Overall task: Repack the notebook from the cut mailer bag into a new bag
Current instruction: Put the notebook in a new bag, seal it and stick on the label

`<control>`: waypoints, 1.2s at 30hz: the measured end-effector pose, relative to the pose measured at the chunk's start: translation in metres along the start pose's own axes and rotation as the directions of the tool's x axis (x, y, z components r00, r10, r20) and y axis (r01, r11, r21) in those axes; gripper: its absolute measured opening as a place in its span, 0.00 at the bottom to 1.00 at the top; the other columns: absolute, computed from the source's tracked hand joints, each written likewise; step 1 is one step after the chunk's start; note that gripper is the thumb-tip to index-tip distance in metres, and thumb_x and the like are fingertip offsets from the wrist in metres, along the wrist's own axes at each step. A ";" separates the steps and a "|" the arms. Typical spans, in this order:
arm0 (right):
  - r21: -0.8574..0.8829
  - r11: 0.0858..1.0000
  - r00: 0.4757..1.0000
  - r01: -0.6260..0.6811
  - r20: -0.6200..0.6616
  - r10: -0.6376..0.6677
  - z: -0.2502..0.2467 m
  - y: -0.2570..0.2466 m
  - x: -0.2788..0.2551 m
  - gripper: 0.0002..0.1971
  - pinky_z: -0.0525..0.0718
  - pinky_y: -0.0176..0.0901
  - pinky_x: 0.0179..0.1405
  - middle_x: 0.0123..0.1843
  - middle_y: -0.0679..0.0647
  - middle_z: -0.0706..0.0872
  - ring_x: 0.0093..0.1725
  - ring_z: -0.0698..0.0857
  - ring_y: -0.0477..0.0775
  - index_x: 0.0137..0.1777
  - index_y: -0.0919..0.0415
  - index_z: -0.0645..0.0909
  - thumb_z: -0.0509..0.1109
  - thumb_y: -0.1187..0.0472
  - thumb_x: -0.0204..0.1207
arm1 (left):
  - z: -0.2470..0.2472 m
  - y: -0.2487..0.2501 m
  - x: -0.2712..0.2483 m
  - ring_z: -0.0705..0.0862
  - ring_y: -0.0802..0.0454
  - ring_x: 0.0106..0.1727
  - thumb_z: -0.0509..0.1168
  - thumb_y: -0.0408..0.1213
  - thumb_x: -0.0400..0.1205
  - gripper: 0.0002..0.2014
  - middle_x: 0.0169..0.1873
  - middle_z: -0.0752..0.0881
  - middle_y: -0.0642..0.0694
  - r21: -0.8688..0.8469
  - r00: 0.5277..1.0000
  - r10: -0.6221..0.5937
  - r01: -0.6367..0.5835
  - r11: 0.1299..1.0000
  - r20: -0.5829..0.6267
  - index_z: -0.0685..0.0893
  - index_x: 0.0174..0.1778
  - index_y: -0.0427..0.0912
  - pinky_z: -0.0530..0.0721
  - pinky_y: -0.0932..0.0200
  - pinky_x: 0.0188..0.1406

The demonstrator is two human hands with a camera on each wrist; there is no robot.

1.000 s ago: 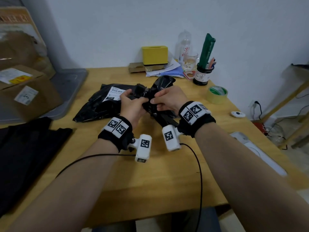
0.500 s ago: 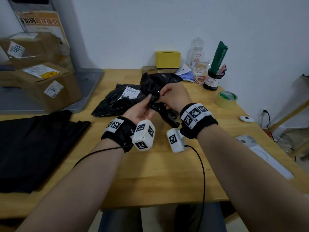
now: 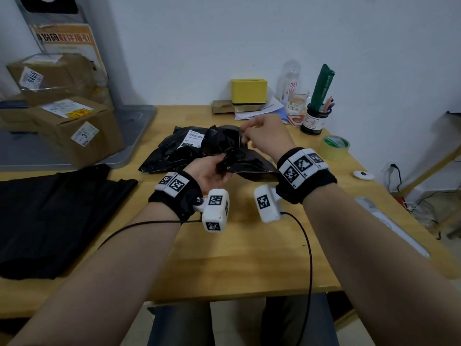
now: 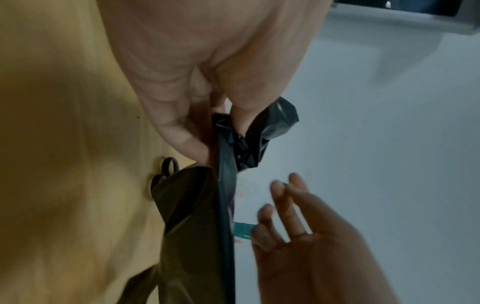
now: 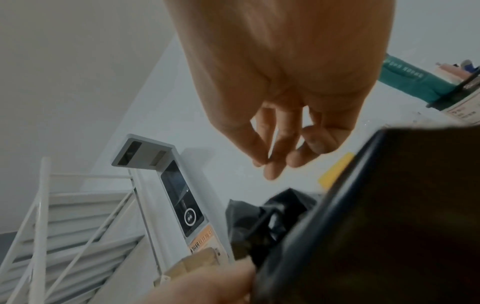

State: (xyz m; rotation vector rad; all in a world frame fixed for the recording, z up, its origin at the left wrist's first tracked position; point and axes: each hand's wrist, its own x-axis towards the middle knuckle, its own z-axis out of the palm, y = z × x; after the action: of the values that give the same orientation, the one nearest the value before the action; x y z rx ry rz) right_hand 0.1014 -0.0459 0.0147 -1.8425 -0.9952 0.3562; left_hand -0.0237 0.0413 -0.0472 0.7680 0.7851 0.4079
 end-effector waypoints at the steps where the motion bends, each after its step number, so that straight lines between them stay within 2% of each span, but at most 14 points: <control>1: 0.001 0.999 0.999 0.036 -0.018 -0.036 -0.004 -0.005 -0.003 0.12 0.78 0.35 0.34 0.35 0.47 0.90 0.28 0.82 0.39 0.42 0.51 0.88 0.67 0.67 0.79 | 0.000 0.000 0.000 0.86 0.52 0.27 0.61 0.40 0.89 0.09 0.36 0.88 0.42 0.048 1.000 -0.006 0.007 0.999 -0.011 0.79 0.60 0.39 0.80 0.66 0.17; 4: 0.029 0.995 0.993 0.100 0.060 -0.102 -0.008 -0.016 -0.011 0.10 0.78 0.36 0.27 0.45 0.48 0.91 0.36 0.85 0.46 0.48 0.49 0.90 0.70 0.64 0.80 | 0.004 0.000 -0.008 0.88 0.52 0.28 0.57 0.33 0.89 0.08 0.38 0.88 0.40 0.142 1.000 0.025 -0.026 0.989 0.009 0.78 0.61 0.37 0.74 0.70 0.16; 7: -0.057 0.990 0.980 0.130 0.157 -0.120 -0.005 -0.018 -0.012 0.09 0.77 0.31 0.26 0.51 0.46 0.92 0.39 0.86 0.45 0.56 0.48 0.91 0.73 0.59 0.81 | 0.009 0.000 -0.016 0.89 0.46 0.32 0.55 0.22 0.86 0.09 0.43 0.86 0.38 0.255 0.990 0.140 -0.142 0.956 0.026 0.77 0.53 0.38 0.68 0.68 0.16; 9: -0.141 0.980 0.975 0.142 0.189 -0.115 -0.004 -0.014 -0.009 0.10 0.74 0.25 0.28 0.49 0.42 0.91 0.36 0.83 0.38 0.59 0.51 0.92 0.75 0.58 0.81 | 0.009 0.001 -0.017 0.88 0.42 0.39 0.57 0.20 0.85 0.10 0.44 0.85 0.39 0.356 0.976 0.217 -0.209 0.911 0.018 0.77 0.48 0.40 0.69 0.67 0.17; 12: -0.256 0.955 0.969 0.147 0.232 -0.087 -0.005 -0.007 -0.005 0.12 0.72 0.23 0.27 0.39 0.41 0.88 0.33 0.81 0.38 0.60 0.53 0.92 0.79 0.60 0.77 | 0.005 0.005 -0.016 0.83 0.45 0.43 0.62 0.22 0.83 0.13 0.43 0.83 0.40 0.465 0.962 0.274 -0.248 0.850 0.013 0.76 0.40 0.45 0.76 0.62 0.25; 15: -0.351 0.932 0.976 0.087 0.218 -0.009 -0.003 0.001 -0.003 0.18 0.78 0.34 0.45 0.48 0.47 0.91 0.47 0.85 0.47 0.64 0.54 0.91 0.82 0.61 0.73 | 0.000 0.011 -0.014 0.82 0.50 0.42 0.66 0.23 0.81 0.12 0.41 0.84 0.44 0.495 0.950 0.313 -0.276 0.824 0.009 0.77 0.42 0.47 0.76 0.60 0.34; 17: -0.399 0.916 0.979 0.052 0.202 0.033 -0.001 0.006 -0.002 0.19 0.78 0.40 0.49 0.48 0.47 0.91 0.49 0.85 0.50 0.63 0.56 0.91 0.84 0.60 0.71 | -0.003 0.012 -0.014 0.84 0.49 0.46 0.68 0.23 0.80 0.11 0.44 0.87 0.44 0.511 0.947 0.318 -0.291 0.809 0.036 0.84 0.52 0.43 0.78 0.59 0.39; 19: -0.421 0.906 0.979 0.049 0.201 0.041 -0.001 0.006 -0.004 0.13 0.77 0.40 0.41 0.38 0.46 0.87 0.43 0.84 0.51 0.53 0.54 0.92 0.84 0.60 0.69 | -0.004 0.011 -0.015 0.86 0.49 0.50 0.68 0.21 0.79 0.18 0.49 0.90 0.42 0.496 0.947 0.311 -0.308 0.812 0.079 0.85 0.64 0.39 0.82 0.58 0.46; 21: -0.420 0.907 0.973 0.046 0.225 0.055 -0.002 0.006 -0.008 0.09 0.78 0.40 0.33 0.37 0.48 0.87 0.38 0.85 0.49 0.47 0.57 0.88 0.83 0.63 0.69 | -0.005 0.011 -0.018 0.87 0.49 0.50 0.65 0.19 0.80 0.20 0.51 0.90 0.41 0.440 0.943 0.309 -0.331 0.835 0.121 0.86 0.66 0.38 0.84 0.59 0.48; 23: -0.370 0.928 0.965 0.036 0.255 0.064 -0.002 0.007 -0.012 0.06 0.78 0.36 0.28 0.32 0.50 0.88 0.30 0.86 0.43 0.39 0.62 0.86 0.81 0.67 0.71 | -0.005 0.013 -0.020 0.86 0.50 0.48 0.62 0.18 0.82 0.20 0.49 0.89 0.42 0.405 0.947 0.287 -0.321 0.856 0.143 0.86 0.65 0.39 0.84 0.63 0.41; 27: -0.347 0.938 0.973 -0.003 0.216 0.083 -0.002 0.005 -0.017 0.16 0.72 0.30 0.19 0.16 0.45 0.80 0.17 0.80 0.40 0.26 0.61 0.79 0.74 0.70 0.76 | -0.009 0.020 -0.024 0.83 0.52 0.43 0.62 0.24 0.82 0.13 0.46 0.86 0.44 0.370 0.973 0.167 -0.215 0.904 0.157 0.86 0.55 0.44 0.80 0.63 0.39; 30: -0.361 0.932 0.985 -0.007 0.157 0.069 0.000 0.006 -0.017 0.20 0.67 0.39 0.22 0.21 0.54 0.75 0.25 0.75 0.53 0.23 0.61 0.72 0.70 0.72 0.76 | -0.015 0.026 -0.031 0.82 0.48 0.43 0.67 0.39 0.79 0.10 0.47 0.85 0.42 0.259 0.987 0.026 -0.066 0.963 0.157 0.83 0.55 0.43 0.80 0.58 0.38; 32: -0.362 0.932 0.985 0.007 0.161 0.055 0.003 0.008 -0.018 0.19 0.68 0.42 0.24 0.25 0.56 0.75 0.27 0.75 0.55 0.24 0.62 0.72 0.70 0.71 0.76 | -0.016 0.024 -0.032 0.84 0.49 0.43 0.72 0.50 0.77 0.16 0.48 0.88 0.44 0.342 0.986 -0.011 -0.046 0.938 0.165 0.86 0.55 0.45 0.80 0.61 0.37; 36: -0.347 0.937 0.981 0.047 0.195 0.023 0.010 0.009 -0.022 0.15 0.73 0.42 0.27 0.28 0.57 0.81 0.30 0.79 0.55 0.29 0.61 0.77 0.71 0.68 0.77 | -0.015 0.016 -0.035 0.84 0.53 0.41 0.76 0.48 0.72 0.19 0.50 0.89 0.45 0.442 0.990 -0.054 -0.009 0.897 0.130 0.85 0.56 0.45 0.75 0.66 0.29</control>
State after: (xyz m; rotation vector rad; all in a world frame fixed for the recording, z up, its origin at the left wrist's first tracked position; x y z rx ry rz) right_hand 0.0856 -0.0587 -0.0018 -2.1507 -1.2699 0.3769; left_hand -0.0587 0.0384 -0.0255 1.1999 0.7629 0.1488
